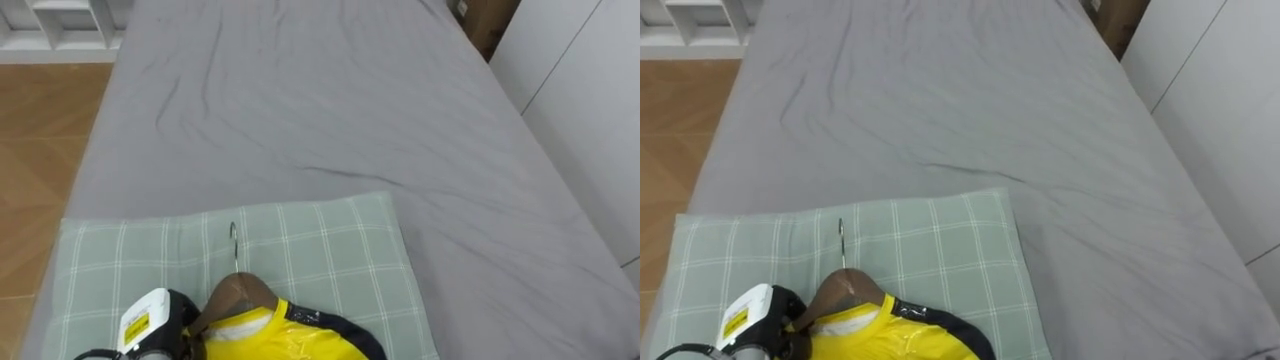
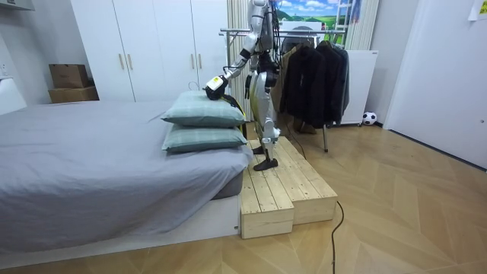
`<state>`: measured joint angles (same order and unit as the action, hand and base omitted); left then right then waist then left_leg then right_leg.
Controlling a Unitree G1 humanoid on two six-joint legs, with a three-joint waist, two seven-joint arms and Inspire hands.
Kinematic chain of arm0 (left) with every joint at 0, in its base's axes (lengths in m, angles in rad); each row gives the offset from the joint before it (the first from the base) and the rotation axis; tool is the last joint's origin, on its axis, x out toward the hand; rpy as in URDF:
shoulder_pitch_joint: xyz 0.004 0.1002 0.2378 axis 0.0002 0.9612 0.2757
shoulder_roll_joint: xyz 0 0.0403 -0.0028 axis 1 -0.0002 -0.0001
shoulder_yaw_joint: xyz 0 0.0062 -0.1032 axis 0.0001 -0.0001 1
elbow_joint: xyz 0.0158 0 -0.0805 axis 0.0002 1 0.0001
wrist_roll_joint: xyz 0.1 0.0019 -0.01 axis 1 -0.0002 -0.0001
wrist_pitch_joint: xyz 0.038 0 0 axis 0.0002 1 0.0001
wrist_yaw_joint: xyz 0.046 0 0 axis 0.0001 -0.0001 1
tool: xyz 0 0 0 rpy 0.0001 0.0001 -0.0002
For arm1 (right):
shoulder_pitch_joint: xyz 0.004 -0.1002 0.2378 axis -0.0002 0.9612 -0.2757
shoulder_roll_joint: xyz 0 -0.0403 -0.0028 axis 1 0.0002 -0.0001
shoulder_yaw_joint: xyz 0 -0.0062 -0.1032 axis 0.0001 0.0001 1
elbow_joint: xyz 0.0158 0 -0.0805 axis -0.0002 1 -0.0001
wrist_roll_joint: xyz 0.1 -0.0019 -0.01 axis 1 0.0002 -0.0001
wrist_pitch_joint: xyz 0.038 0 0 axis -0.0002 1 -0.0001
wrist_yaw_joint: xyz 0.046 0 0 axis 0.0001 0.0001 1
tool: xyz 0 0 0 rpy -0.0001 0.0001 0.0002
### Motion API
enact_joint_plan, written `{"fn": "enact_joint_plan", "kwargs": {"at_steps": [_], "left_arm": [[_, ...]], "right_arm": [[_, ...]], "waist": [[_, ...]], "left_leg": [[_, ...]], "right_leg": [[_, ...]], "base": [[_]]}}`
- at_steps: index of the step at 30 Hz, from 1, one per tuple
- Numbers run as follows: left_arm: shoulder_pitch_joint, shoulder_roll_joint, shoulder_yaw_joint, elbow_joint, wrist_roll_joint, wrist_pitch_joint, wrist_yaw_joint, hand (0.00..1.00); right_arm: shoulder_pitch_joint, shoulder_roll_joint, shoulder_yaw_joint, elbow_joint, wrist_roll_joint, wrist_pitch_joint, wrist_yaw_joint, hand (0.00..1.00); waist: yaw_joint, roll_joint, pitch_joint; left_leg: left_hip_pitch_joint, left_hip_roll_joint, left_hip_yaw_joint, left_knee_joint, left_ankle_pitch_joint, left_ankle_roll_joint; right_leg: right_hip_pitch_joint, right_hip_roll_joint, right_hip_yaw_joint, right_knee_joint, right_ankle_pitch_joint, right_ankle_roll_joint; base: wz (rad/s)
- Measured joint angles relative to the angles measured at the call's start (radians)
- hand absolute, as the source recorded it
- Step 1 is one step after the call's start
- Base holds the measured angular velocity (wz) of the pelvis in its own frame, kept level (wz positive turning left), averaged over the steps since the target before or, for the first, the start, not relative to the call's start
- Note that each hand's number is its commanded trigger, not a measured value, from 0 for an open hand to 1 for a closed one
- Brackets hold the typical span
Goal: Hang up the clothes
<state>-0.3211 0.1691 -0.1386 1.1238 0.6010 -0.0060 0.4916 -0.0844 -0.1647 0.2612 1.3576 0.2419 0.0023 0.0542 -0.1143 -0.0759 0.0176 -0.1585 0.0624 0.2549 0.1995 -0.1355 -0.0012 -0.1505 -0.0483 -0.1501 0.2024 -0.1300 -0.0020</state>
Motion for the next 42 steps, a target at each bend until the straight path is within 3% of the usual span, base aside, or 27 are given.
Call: {"fn": "enact_joint_plan", "kwargs": {"at_steps": [3,5,7,14,19,21,23,28,36,42], "left_arm": [[0.004,-0.003,0.009,0.0,0.0,-0.005,0.003,1.0],[0.013,-0.009,0.017,-0.004,0.0,-0.016,0.009,1.0],[0.02,-0.014,0.017,-0.005,0.0,-0.027,0.018,1.0],[0.079,-0.023,0.023,-0.094,-0.002,-0.041,0.033,1.0],[0.095,-0.023,0.023,-0.104,-0.001,-0.053,0.047,1.0],[0.116,-0.021,0.026,-0.146,-0.001,-0.054,0.047,1.0],[0.161,-0.019,0.03,-0.258,0.001,-0.054,0.047,1.0],[0.208,-0.007,0.029,-0.368,0.003,-0.053,0.047,1.0],[0.244,-0.008,0.019,-0.494,0.022,-0.052,0.048,1.0],[0.248,0.006,0.02,-0.571,0.024,-0.074,0.09,1.0]], "right_arm": [[0.003,-0.005,-0.011,0.0,0.0,-0.003,0.0,0.0],[0.009,-0.013,-0.011,-0.003,0.003,-0.014,0.0,0.0],[0.025,-0.02,-0.012,-0.008,0.033,-0.017,0.0,0.0],[0.064,-0.03,-0.037,-0.007,0.065,-0.037,0.0,0.0],[0.069,-0.029,-0.05,-0.007,0.065,-0.046,0.002,0.0],[0.069,-0.029,-0.06,-0.007,0.058,-0.046,0.004,0.0],[0.079,-0.024,-0.091,-0.008,0.047,-0.044,0.001,0.0],[0.088,-0.018,-0.109,-0.011,0.041,-0.044,-0.011,0.0],[0.132,-0.014,-0.166,-0.043,0.027,-0.043,-0.009,0.0],[0.146,-0.018,-0.175,-0.042,0.023,-0.043,-0.012,0.0]], "waist": [[0.0,0.012,0.0003],[0.004,0.024,-0.006],[0.005,0.033,-0.0065],[0.008,0.058,-0.0089],[0.008,0.061,-0.0093],[0.008,0.061,-0.0093],[0.009,0.061,-0.0094],[0.007,0.062,-0.0092],[0.009,0.07,-0.0085],[0.01,0.081,-0.0175]], "left_leg": [[0.01,-0.001,-0.001,-0.001,-0.001,0.0],[0.014,-0.001,-0.001,-0.002,-0.001,0.0],[0.018,-0.002,-0.002,-0.001,-0.001,0.0],[0.051,-0.003,-0.011,-0.001,-0.002,-0.001],[0.064,-0.003,-0.014,-0.001,-0.002,-0.003],[0.065,-0.004,-0.014,0.0,-0.004,-0.004],[0.065,-0.004,-0.014,0.008,-0.004,-0.004],[0.086,-0.005,-0.023,0.018,-0.009,-0.005],[0.11,-0.004,-0.036,0.018,-0.03,-0.007],[0.156,-0.005,-0.019,-0.001,-0.03,-0.008]], "right_leg": [[0.012,0.0,0.0,-0.004,0.0,0.0],[0.019,0.0,0.002,-0.013,0.0,0.0],[0.026,0.0,0.001,-0.018,0.0,0.0],[0.069,0.002,0.0,-0.034,-0.002,0.003],[0.08,0.002,0.002,-0.035,-0.005,0.003],[0.081,0.001,0.0,-0.034,-0.008,0.003],[0.087,0.0,-0.002,-0.034,-0.008,0.004],[0.119,-0.002,-0.014,-0.035,-0.014,0.005],[0.136,0.002,-0.015,-0.036,-0.021,0.007],[0.172,0.002,-0.003,-0.035,-0.026,0.008]], "base": [[0.0],[0.0],[0.0],[0.01],[0.0],[0.0],[0.04],[0.07],[0.02],[-0.07]]}}
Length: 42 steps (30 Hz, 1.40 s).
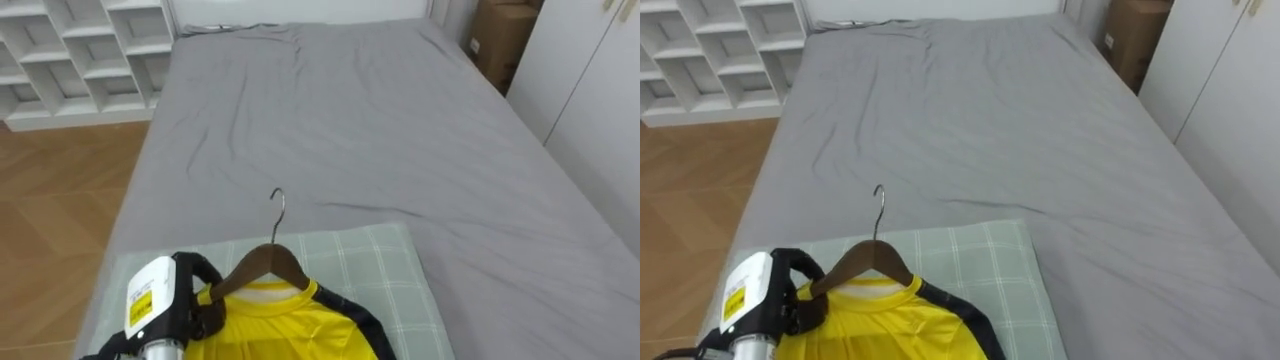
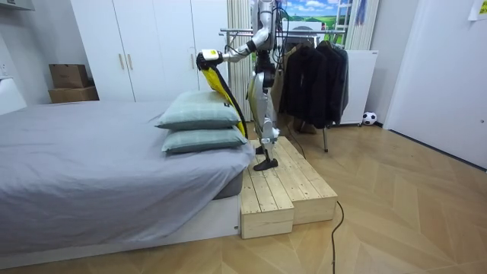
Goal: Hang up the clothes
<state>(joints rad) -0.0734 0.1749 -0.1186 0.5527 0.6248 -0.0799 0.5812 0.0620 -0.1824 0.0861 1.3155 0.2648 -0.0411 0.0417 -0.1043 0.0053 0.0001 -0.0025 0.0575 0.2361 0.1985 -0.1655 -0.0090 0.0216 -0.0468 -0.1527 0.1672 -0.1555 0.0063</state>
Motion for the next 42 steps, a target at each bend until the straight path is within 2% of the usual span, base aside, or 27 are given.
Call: {"fn": "enact_joint_plan", "kwargs": {"at_steps": [6,12,15,17,19,20,23,26,31,35,39,42], "left_arm": [[0.0,0.003,0.0,-0.007,0.008,-0.005,0.001,1.0],[0.001,0.022,0.001,-0.028,0.018,-0.015,0.021,1.0],[0.002,0.036,0.001,-0.101,0.017,-0.014,0.023,1.0],[0.014,0.051,0.003,-0.173,0.018,-0.014,0.037,1.0],[0.033,0.052,0.008,-0.227,0.021,-0.015,0.046,1.0],[0.036,0.052,0.01,-0.245,0.021,-0.015,0.048,1.0],[0.048,0.051,0.01,-0.267,0.022,-0.015,0.048,1.0],[0.049,0.05,0.01,-0.269,0.025,-0.015,0.048,1.0],[0.049,0.049,0.01,-0.287,0.024,-0.015,0.048,1.0],[0.05,0.049,0.013,-0.324,0.017,-0.015,0.048,1.0],[0.053,0.049,0.038,-0.34,0.012,-0.016,0.048,1.0],[0.083,0.049,0.052,-0.405,0.012,-0.016,0.047,1.0]], "right_arm": [[0.0,-0.003,0.0,0.001,-0.025,0.001,-0.002,0.0],[0.006,-0.004,0.001,0.002,-0.052,0.0,-0.007,0.0],[0.016,-0.006,0.001,0.001,-0.04,0.0,-0.007,0.0],[0.023,-0.008,0.0,0.002,-0.039,0.002,-0.008,0.0],[0.03,-0.011,-0.006,0.002,-0.044,0.01,-0.008,0.0],[0.032,-0.013,-0.015,0.004,-0.046,0.013,-0.01,0.0],[0.04,-0.019,-0.03,0.005,-0.05,0.02,-0.01,0.0],[0.037,-0.022,-0.03,0.01,-0.054,0.021,-0.008,0.0],[0.038,-0.022,-0.029,0.016,-0.063,0.023,-0.006,0.0],[0.037,-0.022,-0.03,0.019,-0.075,0.039,0.003,0.0],[0.037,-0.022,-0.03,0.042,-0.086,0.049,0.006,0.0],[0.043,-0.022,-0.03,0.051,-0.135,0.066,0.006,0.0]], "waist": [[0.0,0.0,-0.0004],[0.0,-0.003,0.0014],[0.002,-0.002,0.0013],[0.003,0.003,0.0024],[0.002,0.012,-0.0036],[0.003,0.018,-0.0029],[0.001,0.03,-0.0027],[0.001,0.034,-0.0023],[0.002,0.025,0.0035],[0.003,0.016,0.0087],[0.003,0.012,0.0061],[0.003,0.006,0.0009]], "left_leg": [[0.018,-0.001,0.002,-0.002,0.0,0.0],[0.032,-0.002,0.002,-0.002,0.0,0.0],[0.033,-0.002,0.001,-0.003,0.0,0.0],[0.046,-0.003,-0.001,-0.005,-0.001,-0.001],[0.055,-0.003,-0.001,-0.014,-0.003,-0.002],[0.065,-0.004,0.0,-0.018,-0.003,-0.002],[0.086,-0.004,0.0,-0.03,-0.003,-0.002],[0.088,-0.003,-0.001,-0.029,-0.003,-0.003],[0.099,-0.005,0.001,-0.029,-0.003,-0.003],[0.1,-0.008,0.001,-0.029,-0.003,-0.003],[0.102,-0.009,0.001,-0.03,-0.003,-0.003],[0.102,-0.01,0.001,-0.029,-0.003,-0.003]], "right_leg": [[0.015,-0.001,0.002,0.0,-0.002,0.002],[0.033,-0.001,0.001,-0.001,-0.002,0.002],[0.035,-0.001,0.0,-0.002,-0.003,0.003],[0.049,0.001,0.002,-0.015,-0.002,0.003],[0.053,0.002,0.004,-0.018,-0.003,0.003],[0.062,0.002,0.004,-0.02,-0.003,0.003],[0.082,0.004,0.005,-0.03,-0.003,0.003],[0.084,0.004,0.005,-0.031,-0.003,0.003],[0.092,0.004,0.011,-0.032,-0.004,0.004],[0.092,0.001,0.013,-0.032,-0.007,0.006],[0.092,0.0,0.015,-0.031,-0.007,0.007],[0.092,-0.001,0.015,-0.032,-0.007,0.007]], "base": [[0.0],[0.0],[0.0],[0.0],[-0.02],[0.0],[0.0],[0.0],[-0.03],[0.0],[0.0],[0.0]]}}
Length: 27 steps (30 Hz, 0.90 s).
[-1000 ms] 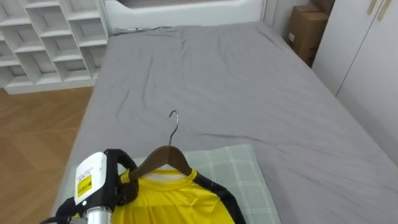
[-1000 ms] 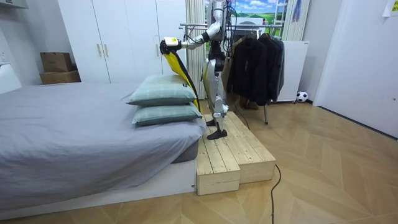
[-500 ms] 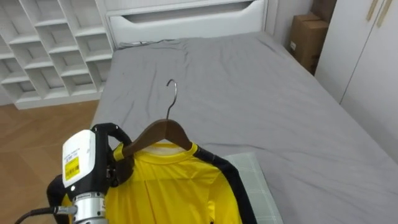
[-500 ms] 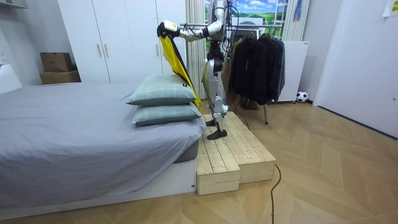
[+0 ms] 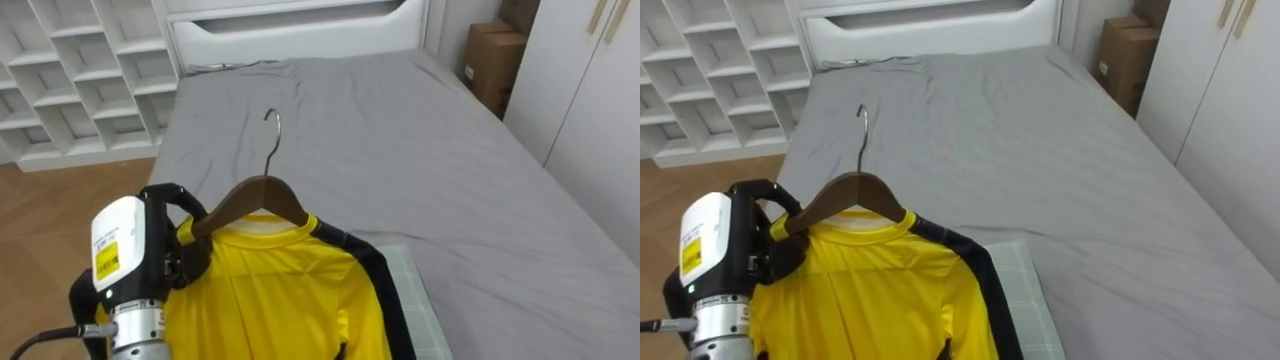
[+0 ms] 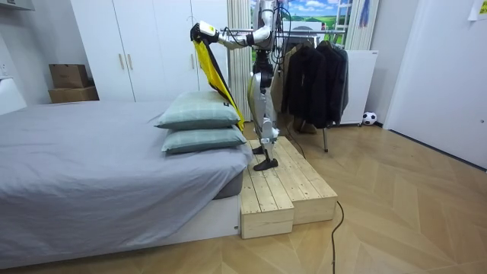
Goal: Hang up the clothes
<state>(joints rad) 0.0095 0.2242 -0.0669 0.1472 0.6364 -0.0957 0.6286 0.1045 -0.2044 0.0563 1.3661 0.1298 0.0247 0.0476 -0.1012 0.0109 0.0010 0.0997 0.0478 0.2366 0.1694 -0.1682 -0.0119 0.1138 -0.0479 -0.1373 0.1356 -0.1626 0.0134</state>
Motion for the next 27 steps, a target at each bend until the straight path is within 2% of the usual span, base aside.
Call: {"fn": "enact_joint_plan", "kwargs": {"at_steps": [5,11,15,17,21,27], "left_arm": [[0.007,0.0,0.012,-0.019,-0.017,0.0,-0.003,1.0],[0.007,0.0,0.02,-0.024,-0.016,0.0,-0.008,1.0],[0.007,0.001,0.027,-0.033,-0.019,0.0,-0.008,1.0],[0.007,0.001,0.027,-0.035,-0.048,0.0,-0.008,1.0],[0.007,0.001,0.037,-0.041,-0.087,0.0,-0.008,1.0],[0.007,0.001,0.065,-0.073,-0.096,0.0,0.004,1.0]], "right_arm": [[0.006,0.001,0.0,0.009,-0.095,0.021,0.001,0.0],[0.002,0.002,0.0,0.01,-0.128,0.042,0.007,0.0],[0.005,0.003,0.001,0.01,-0.136,0.043,0.02,0.0],[0.007,0.003,0.0,0.009,-0.136,0.043,0.021,0.0],[0.006,0.003,-0.001,0.009,-0.159,0.042,0.018,0.0],[0.005,0.002,-0.012,0.01,-0.171,0.043,-0.023,0.0]], "waist": [[0.0,-0.002,-0.0013],[-0.001,0.0,-0.0021],[-0.001,0.0,-0.0017],[-0.001,0.001,-0.0008],[-0.001,0.0,0.0001],[-0.001,-0.001,0.0001]], "left_leg": [[0.006,-0.001,0.0,0.002,0.0,0.0],[0.01,-0.001,-0.002,0.001,0.0,0.0],[0.012,-0.001,-0.006,0.0,-0.001,0.001],[0.012,-0.003,-0.021,-0.001,-0.006,0.0],[0.011,-0.003,-0.023,-0.002,-0.006,0.0],[0.011,-0.004,-0.025,-0.001,-0.006,0.0]], "right_leg": [[0.007,-0.001,0.001,0.0,-0.001,0.001],[0.009,-0.001,0.001,0.003,-0.001,0.001],[0.009,-0.001,0.001,0.005,-0.001,0.001],[0.009,0.0,-0.001,0.005,-0.001,0.001],[0.008,0.0,-0.001,0.006,-0.001,0.001],[0.008,0.0,-0.002,0.006,-0.001,0.002]], "base": [[0.0],[0.0],[0.0],[0.0],[0.0],[0.0]]}}
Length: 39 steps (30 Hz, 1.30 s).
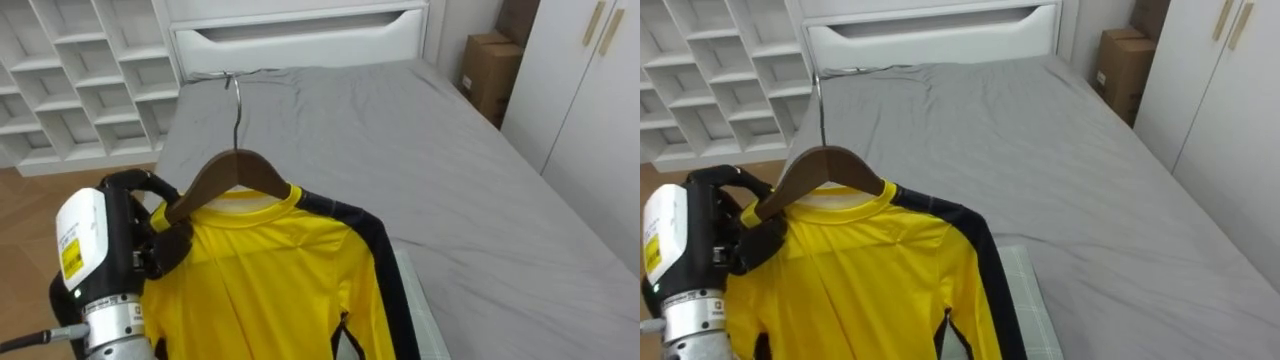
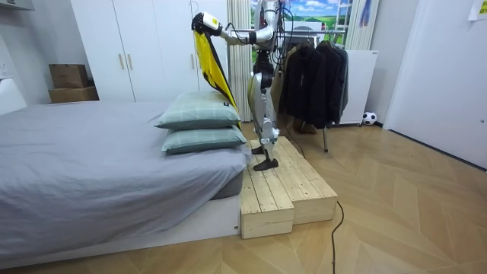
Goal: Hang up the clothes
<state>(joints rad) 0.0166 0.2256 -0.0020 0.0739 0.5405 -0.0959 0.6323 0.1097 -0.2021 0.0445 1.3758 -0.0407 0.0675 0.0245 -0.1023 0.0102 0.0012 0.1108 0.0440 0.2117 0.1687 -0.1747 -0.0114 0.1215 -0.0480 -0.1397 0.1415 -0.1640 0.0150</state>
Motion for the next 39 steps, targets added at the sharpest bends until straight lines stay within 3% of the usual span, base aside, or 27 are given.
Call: {"fn": "enact_joint_plan", "kwargs": {"at_steps": [6,12,17,22,24,27,32,39], "left_arm": [[0.0,0.006,0.001,-0.002,0.001,0.002,0.033,1.0],[0.0,0.04,0.003,-0.008,0.001,0.004,0.033,1.0],[0.0,0.042,0.024,-0.021,0.001,0.004,0.036,1.0],[0.0,0.045,0.036,-0.021,0.0,0.004,0.035,1.0],[0.0,0.045,0.036,-0.022,0.0,0.004,0.031,1.0],[0.0,0.045,0.036,-0.028,0.001,0.013,0.025,1.0],[0.0,0.051,0.045,-0.043,0.001,0.024,0.003,1.0],[0.001,0.049,0.045,-0.065,0.013,0.022,-0.029,1.0]], "right_arm": [[-0.001,-0.005,-0.021,-0.001,-0.013,0.011,-0.039,0.0],[-0.008,-0.027,-0.07,-0.002,-0.028,0.02,-0.083,0.0],[-0.03,-0.037,-0.131,-0.023,-0.051,-0.002,-0.173,0.0],[-0.078,-0.038,-0.155,-0.065,-0.111,-0.012,-0.25,0.0],[-0.093,-0.038,-0.165,-0.091,-0.128,-0.015,-0.281,0.0],[-0.095,-0.046,-0.188,-0.185,-0.149,-0.016,-0.328,0.0],[-0.053,-0.061,-0.243,-0.478,-0.327,-0.027,-0.383,0.0],[0.01,-0.054,-0.244,-0.871,-0.469,-0.048,-0.391,0.0]], "waist": [[0.0,-0.003,0.0011],[-0.003,-0.019,0.0024],[0.001,-0.038,-0.0039],[0.002,-0.051,0.0031],[-0.001,-0.057,0.0021],[0.001,-0.061,-0.0018],[0.006,-0.053,-0.0057],[0.002,-0.049,-0.0031]], "left_leg": [[0.005,0.0,0.003,0.0,0.0,0.0],[-0.004,-0.001,-0.006,0.0,-0.002,0.0],[-0.002,-0.001,-0.008,0.003,-0.002,0.0],[0.001,-0.001,0.001,-0.001,-0.002,0.0],[-0.002,-0.001,0.002,-0.002,-0.002,0.0],[-0.013,-0.001,0.005,-0.002,-0.002,0.0],[-0.014,0.0,0.005,0.005,-0.002,0.0],[-0.012,0.001,0.003,0.014,-0.002,0.0]], "right_leg": [[0.001,-0.001,0.005,0.008,-0.003,0.001],[-0.003,-0.002,-0.005,0.009,-0.009,0.0],[0.001,-0.002,-0.006,0.009,-0.009,0.0],[-0.001,-0.002,-0.003,0.011,-0.009,0.0],[-0.003,-0.002,-0.002,0.01,-0.009,0.0],[-0.016,-0.001,0.0,0.011,-0.008,0.0],[-0.011,-0.002,0.0,0.013,-0.008,0.0],[-0.009,-0.004,0.001,0.031,-0.008,0.0]], "base": [[-0.01],[0.05],[0.01],[0.0],[0.0],[0.0],[-0.01],[0.01]]}}
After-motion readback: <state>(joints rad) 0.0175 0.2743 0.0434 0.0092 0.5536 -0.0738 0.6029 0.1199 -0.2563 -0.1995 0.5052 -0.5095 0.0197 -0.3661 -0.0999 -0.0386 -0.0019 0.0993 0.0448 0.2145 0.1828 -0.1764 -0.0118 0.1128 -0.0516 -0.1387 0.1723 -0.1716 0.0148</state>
